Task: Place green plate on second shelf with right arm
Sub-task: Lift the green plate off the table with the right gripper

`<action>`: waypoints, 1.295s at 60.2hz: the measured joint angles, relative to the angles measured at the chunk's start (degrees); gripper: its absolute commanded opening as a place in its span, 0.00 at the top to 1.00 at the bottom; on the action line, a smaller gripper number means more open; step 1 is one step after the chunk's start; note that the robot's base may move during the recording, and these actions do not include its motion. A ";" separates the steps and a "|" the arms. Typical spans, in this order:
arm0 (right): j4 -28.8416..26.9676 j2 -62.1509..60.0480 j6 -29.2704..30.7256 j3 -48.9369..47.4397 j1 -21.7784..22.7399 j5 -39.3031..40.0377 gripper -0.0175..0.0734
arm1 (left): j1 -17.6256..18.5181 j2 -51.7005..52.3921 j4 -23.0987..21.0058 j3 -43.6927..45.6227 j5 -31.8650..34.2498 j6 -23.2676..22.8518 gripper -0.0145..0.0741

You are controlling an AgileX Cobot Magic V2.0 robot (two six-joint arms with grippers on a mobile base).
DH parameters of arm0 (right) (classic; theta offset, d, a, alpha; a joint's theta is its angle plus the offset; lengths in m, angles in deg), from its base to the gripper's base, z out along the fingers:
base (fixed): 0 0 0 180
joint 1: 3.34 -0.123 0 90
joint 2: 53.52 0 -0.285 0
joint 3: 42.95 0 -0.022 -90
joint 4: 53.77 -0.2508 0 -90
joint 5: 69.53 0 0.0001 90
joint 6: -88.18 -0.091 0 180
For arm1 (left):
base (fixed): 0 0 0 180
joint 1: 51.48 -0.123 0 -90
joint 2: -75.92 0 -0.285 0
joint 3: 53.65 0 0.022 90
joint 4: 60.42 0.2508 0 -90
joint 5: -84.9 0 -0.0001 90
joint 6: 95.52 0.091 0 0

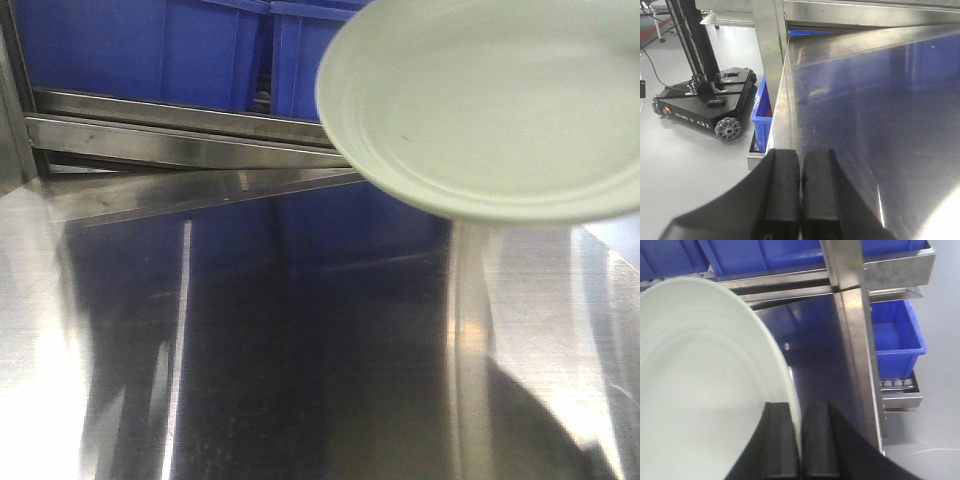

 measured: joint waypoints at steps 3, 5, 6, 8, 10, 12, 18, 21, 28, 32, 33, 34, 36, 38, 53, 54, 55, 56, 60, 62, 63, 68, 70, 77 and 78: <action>0.23 -2.80 0.00 1.91 0.45 0.00 0.75 | 0.00 0.00 0.00 0.00 0.00 0.00 0.70; 0.31 -4.36 0.00 2.95 0.76 0.00 0.75 | 0.00 0.00 0.00 0.00 0.00 0.00 0.70; 0.42 -5.50 0.00 3.71 0.88 0.00 0.75 | 0.00 0.00 0.00 0.00 0.00 0.00 0.70; 0.46 -6.97 0.00 4.87 1.14 0.00 0.75 | 0.00 0.00 0.00 0.00 0.00 0.00 0.70; 0.69 -8.73 0.00 5.98 1.25 0.00 0.75 | 0.00 0.00 0.00 0.00 0.00 0.00 0.70; 0.83 -10.37 0.00 6.84 1.38 0.00 0.75 | 0.00 0.00 0.00 0.00 0.00 0.00 0.70; 1.83 -14.60 0.00 9.55 1.48 0.00 0.75 | 0.00 0.00 0.00 0.00 0.00 0.00 0.70; 2.17 -15.86 0.00 10.46 1.50 0.00 0.75 | 0.00 0.00 0.00 0.00 0.00 0.00 0.70; 2.30 -18.31 0.00 12.85 1.85 0.10 0.75 | 0.00 0.00 0.00 0.00 0.00 0.00 0.70; 2.37 -18.98 0.00 13.83 2.10 0.47 0.75 | 0.00 0.00 0.00 0.00 0.00 0.00 0.70; 2.37 -19.12 0.00 13.97 2.21 0.47 0.75 | 0.00 0.00 0.00 0.00 0.00 0.00 0.70; 2.37 -19.13 0.00 14.11 2.23 0.62 0.75 | 0.00 0.00 0.00 0.00 0.00 0.00 0.70; 2.37 -19.23 0.00 14.34 2.31 0.70 0.75 | 0.00 0.00 0.00 0.00 0.00 0.00 0.70; 2.37 -19.23 0.00 14.49 2.38 0.85 0.75 | 0.00 0.00 0.00 0.00 0.00 0.00 0.70; 2.52 -19.23 0.03 14.63 2.38 1.09 0.75 | 0.00 0.00 0.00 0.00 0.00 0.00 0.70; 2.52 -19.23 0.12 14.63 2.38 1.09 0.75 | 0.00 0.00 0.00 0.00 0.00 0.00 0.70; 2.52 -19.23 0.12 14.63 2.38 1.09 0.75 | 0.00 0.00 0.00 0.00 0.00 0.00 0.70; 2.52 -19.23 0.12 14.63 2.38 1.09 0.75 | 0.00 0.00 0.00 0.00 0.00 0.00 0.70; 2.52 -19.23 0.12 14.63 2.38 1.09 0.75 | 0.00 0.00 0.00 0.00 0.00 0.00 0.70; 2.52 -19.23 0.12 14.63 2.38 1.09 0.75 | 0.00 0.00 0.00 0.00 0.00 0.00 0.70; 2.52 -19.23 0.12 14.63 2.38 1.09 0.75 | 0.00 0.00 0.00 0.00 0.00 0.00 0.70; 2.52 -19.23 0.12 14.63 2.38 1.09 0.75 | 0.00 0.00 0.00 0.00 0.00 0.00 0.70; 2.52 -19.23 0.12 14.63 2.38 1.09 0.75 | 0.00 0.00 0.00 0.00 0.00 0.00 0.70; 2.52 -19.23 0.12 14.63 2.38 1.09 0.75 | 0.00 0.00 0.00 0.00 0.00 0.00 0.70; 2.52 -19.23 0.12 14.63 2.38 1.09 0.75 | 0.00 0.00 0.00 0.00 0.00 0.00 0.70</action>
